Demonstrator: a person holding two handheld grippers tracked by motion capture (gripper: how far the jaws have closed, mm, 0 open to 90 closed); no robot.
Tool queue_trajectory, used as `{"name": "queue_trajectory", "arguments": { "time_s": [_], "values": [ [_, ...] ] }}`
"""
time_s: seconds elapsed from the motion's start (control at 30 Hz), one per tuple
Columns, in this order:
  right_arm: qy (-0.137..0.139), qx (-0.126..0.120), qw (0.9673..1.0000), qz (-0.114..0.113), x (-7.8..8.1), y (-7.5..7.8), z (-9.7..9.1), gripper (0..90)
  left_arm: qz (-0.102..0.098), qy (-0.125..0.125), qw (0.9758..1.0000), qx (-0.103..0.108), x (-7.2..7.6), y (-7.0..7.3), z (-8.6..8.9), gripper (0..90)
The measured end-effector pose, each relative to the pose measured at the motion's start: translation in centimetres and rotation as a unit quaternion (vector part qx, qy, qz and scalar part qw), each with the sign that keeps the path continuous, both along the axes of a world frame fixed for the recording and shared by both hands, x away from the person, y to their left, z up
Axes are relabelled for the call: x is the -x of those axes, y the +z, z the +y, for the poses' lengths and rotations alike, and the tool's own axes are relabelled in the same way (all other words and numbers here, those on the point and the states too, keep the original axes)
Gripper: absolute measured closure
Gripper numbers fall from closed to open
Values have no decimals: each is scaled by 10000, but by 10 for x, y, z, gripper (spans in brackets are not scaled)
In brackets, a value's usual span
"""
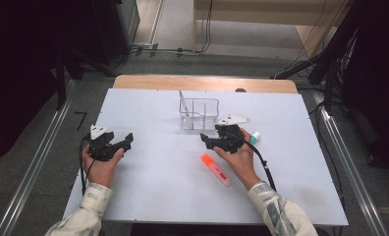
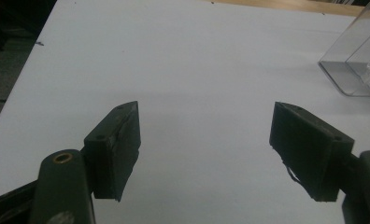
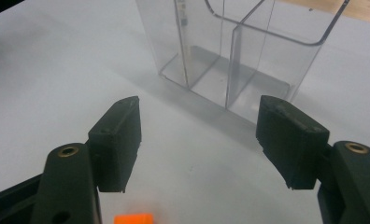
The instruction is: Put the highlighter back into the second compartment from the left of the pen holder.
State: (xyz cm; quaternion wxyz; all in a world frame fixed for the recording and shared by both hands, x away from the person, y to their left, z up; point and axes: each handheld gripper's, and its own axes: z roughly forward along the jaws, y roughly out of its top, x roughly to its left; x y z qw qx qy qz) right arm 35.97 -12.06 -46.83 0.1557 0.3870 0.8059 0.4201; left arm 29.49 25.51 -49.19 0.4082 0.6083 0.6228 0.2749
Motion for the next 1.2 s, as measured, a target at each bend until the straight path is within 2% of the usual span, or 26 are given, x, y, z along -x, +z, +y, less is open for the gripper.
{"name": "queue_trajectory", "arguments": {
  "time_s": [0.27, 0.7, 0.8, 1.03, 1.2],
  "values": [
    [79, -30, 10000, -44, 10, 2, -4, 302, -1, -2, 10000, -4, 0, 0, 1, 252],
    [98, 61, 9999, -3, 31, -12, -7, 310, -30, 3, 10000, 28, 2, 1, 2, 252],
    [134, 137, 9998, -38, 35, -15, -5, 313, -32, -14, 10000, 21, 2, 1, 2, 252],
    [211, 234, 9995, 36, 41, -23, -1, 314, -44, -14, 10000, 39, 2, 1, 1, 252],
    [310, 395, 9987, 57, 46, -29, 2, 319, -45, -11, 10000, 33, 2, 1, 1, 252]
  ]
}}
